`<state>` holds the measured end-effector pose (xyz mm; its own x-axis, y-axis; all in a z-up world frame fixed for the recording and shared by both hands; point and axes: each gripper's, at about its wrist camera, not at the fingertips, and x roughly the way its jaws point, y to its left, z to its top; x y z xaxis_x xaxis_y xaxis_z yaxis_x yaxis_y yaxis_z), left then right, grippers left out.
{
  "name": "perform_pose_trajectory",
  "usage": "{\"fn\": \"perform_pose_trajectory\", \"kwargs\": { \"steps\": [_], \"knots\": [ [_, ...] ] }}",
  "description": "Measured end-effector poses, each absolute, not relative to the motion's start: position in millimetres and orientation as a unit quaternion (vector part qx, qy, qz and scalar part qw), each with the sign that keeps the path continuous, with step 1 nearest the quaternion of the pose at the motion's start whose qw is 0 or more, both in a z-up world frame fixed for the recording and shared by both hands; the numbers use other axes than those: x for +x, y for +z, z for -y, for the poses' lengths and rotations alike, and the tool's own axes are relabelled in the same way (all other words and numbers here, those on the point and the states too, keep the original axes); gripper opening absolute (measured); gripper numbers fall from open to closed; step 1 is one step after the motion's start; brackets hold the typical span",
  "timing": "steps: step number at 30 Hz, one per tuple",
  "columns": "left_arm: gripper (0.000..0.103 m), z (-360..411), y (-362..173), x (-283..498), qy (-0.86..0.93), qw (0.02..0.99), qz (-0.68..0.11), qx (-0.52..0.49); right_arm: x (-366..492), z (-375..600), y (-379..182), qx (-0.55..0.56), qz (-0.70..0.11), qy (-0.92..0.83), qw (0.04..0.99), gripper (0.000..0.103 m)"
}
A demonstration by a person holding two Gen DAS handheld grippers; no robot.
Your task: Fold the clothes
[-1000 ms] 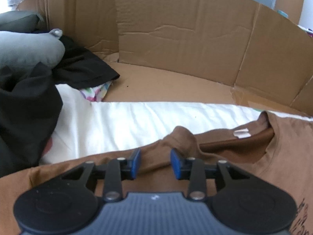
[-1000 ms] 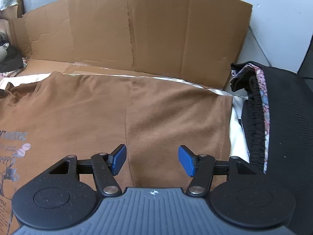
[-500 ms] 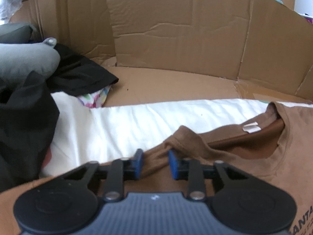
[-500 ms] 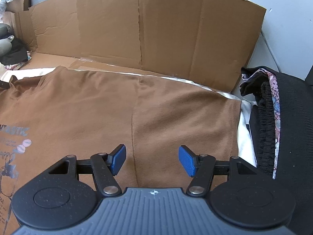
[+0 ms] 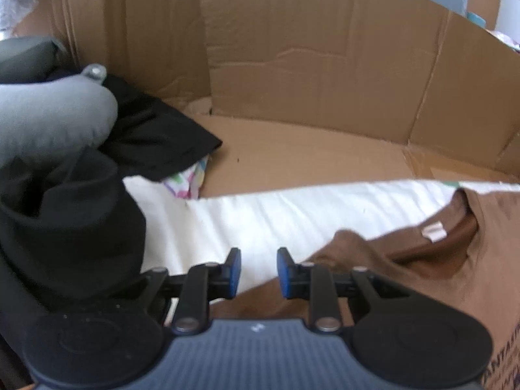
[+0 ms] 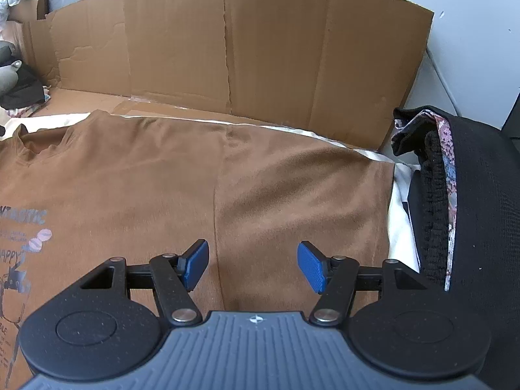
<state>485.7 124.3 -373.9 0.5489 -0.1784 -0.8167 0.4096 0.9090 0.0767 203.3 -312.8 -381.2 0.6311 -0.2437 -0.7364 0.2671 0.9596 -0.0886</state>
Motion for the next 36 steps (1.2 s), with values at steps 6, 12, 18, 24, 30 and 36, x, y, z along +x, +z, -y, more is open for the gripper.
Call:
{"fn": "perform_pose_trajectory", "kwargs": {
  "steps": [6,12,18,24,30,36],
  "knots": [
    [0.027,-126,-381,480,-0.193,0.853,-0.462,0.147,202,314,-380,0.005,-0.407,-0.143,0.902,0.067],
    [0.027,-120,-396,480,-0.185,0.844,-0.466,0.190,202,325,-390,0.006,-0.429,-0.171,0.887,0.067],
    [0.008,-111,-397,479,-0.200,0.837,-0.458,0.222,198,332,-395,0.002,-0.437,-0.182,0.881,0.068],
    [0.008,-118,-387,490,-0.171,0.859,-0.444,0.190,196,334,-398,-0.008,-0.442,-0.194,0.876,0.071],
    [0.025,-115,-386,489,-0.140,0.867,-0.436,0.195,193,341,-400,-0.023,-0.447,-0.209,0.869,0.079],
    [0.023,-123,-370,482,-0.127,0.886,-0.414,0.168,189,346,-401,-0.032,-0.449,-0.219,0.866,0.081]
  ]
}}
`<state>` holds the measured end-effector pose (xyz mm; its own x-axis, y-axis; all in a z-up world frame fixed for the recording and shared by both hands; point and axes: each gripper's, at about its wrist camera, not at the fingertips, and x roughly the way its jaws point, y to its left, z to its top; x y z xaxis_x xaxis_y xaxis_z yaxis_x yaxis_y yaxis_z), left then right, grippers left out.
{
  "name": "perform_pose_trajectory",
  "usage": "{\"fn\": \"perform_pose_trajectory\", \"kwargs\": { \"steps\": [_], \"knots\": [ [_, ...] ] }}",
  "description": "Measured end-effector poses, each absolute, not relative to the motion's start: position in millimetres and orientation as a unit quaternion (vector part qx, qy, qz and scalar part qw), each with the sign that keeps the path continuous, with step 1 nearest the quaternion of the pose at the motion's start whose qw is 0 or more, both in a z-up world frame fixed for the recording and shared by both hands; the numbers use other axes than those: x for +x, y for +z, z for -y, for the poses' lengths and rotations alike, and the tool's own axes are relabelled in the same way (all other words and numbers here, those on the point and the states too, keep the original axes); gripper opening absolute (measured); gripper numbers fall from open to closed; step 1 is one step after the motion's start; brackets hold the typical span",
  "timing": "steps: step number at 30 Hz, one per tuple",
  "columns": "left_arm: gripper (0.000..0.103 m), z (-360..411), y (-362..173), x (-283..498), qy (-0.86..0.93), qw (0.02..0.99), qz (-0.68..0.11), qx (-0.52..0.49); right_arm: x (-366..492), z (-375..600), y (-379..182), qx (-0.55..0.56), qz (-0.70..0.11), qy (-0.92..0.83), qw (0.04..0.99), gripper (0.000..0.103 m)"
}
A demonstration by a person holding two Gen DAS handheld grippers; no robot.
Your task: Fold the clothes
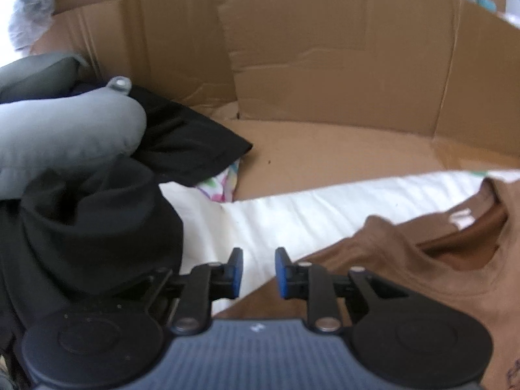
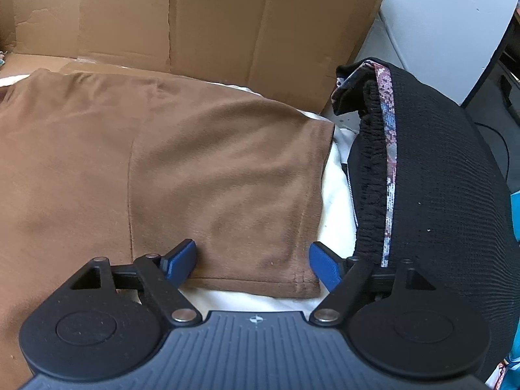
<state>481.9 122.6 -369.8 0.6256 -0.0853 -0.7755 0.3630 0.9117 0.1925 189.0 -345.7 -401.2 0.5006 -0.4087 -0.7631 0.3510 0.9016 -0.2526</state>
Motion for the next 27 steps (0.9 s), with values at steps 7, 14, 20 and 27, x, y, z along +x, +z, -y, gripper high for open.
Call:
{"fn": "perform_pose_trajectory", "kwargs": {
  "steps": [7,14,20,27],
  "knots": [
    [0.023,-102,-379,469,-0.173,0.879,-0.419,0.149,188,344,-401,-0.049,-0.444,-0.233,0.864,0.077],
    [0.025,-80,-402,471,-0.176,0.868,-0.438,0.153,190,350,-401,-0.066,-0.448,-0.254,0.855,0.062],
    [0.023,-74,-400,472,-0.157,0.872,-0.436,0.159,187,354,-393,-0.052,-0.445,-0.257,0.856,0.050],
    [0.026,-46,-378,467,-0.181,0.878,-0.419,0.142,170,357,-380,0.016,-0.414,-0.231,0.880,0.050]
  ]
}}
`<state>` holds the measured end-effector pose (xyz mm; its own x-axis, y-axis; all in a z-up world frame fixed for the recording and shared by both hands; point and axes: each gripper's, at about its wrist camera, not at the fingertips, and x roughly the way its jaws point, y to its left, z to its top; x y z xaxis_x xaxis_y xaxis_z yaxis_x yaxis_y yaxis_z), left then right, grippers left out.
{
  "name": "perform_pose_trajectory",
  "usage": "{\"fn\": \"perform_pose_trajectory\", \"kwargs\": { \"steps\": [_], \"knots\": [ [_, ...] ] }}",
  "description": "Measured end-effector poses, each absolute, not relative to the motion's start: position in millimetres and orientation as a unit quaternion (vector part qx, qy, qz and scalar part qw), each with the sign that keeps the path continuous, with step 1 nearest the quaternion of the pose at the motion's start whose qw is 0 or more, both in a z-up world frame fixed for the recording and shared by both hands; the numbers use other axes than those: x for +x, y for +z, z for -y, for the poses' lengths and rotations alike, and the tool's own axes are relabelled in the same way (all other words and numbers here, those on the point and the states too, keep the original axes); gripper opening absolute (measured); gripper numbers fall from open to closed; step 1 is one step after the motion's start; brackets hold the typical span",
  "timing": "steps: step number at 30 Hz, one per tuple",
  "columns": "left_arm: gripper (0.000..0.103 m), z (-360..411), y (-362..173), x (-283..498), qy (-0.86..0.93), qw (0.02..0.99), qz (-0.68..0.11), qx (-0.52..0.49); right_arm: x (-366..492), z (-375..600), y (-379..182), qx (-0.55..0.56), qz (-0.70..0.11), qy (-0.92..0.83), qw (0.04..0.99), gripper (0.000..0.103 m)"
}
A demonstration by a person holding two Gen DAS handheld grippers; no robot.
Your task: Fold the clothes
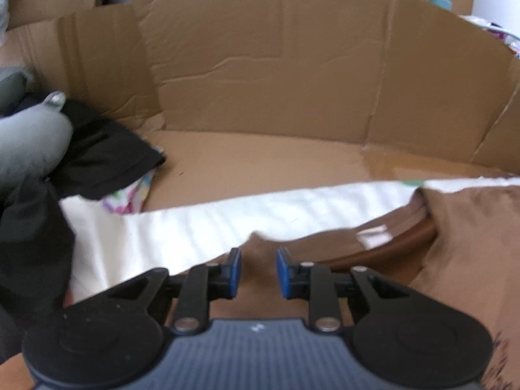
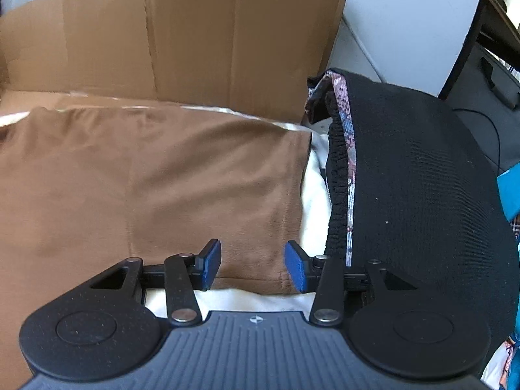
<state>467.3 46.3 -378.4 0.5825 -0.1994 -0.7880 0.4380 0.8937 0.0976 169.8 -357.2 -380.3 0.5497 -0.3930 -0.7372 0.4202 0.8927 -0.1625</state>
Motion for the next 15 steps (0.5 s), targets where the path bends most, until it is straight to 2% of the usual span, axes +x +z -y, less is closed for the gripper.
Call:
{"fn": "perform_pose_trajectory", "kwargs": {
  "steps": [8,10,15],
  "knots": [
    [0.030,30,-363,456,-0.247,0.872,-0.404,0.127,156,355,-385,0.033,-0.412,-0.221,0.883,0.050],
    [0.030,49,-363,450,-0.265,0.867,-0.404,0.120,156,354,-390,0.029,-0.415,-0.213,0.884,0.045],
    [0.030,92,-375,433,-0.298,0.846,-0.418,0.144,158,355,-397,0.019,-0.423,-0.221,0.878,0.044]
  ]
}}
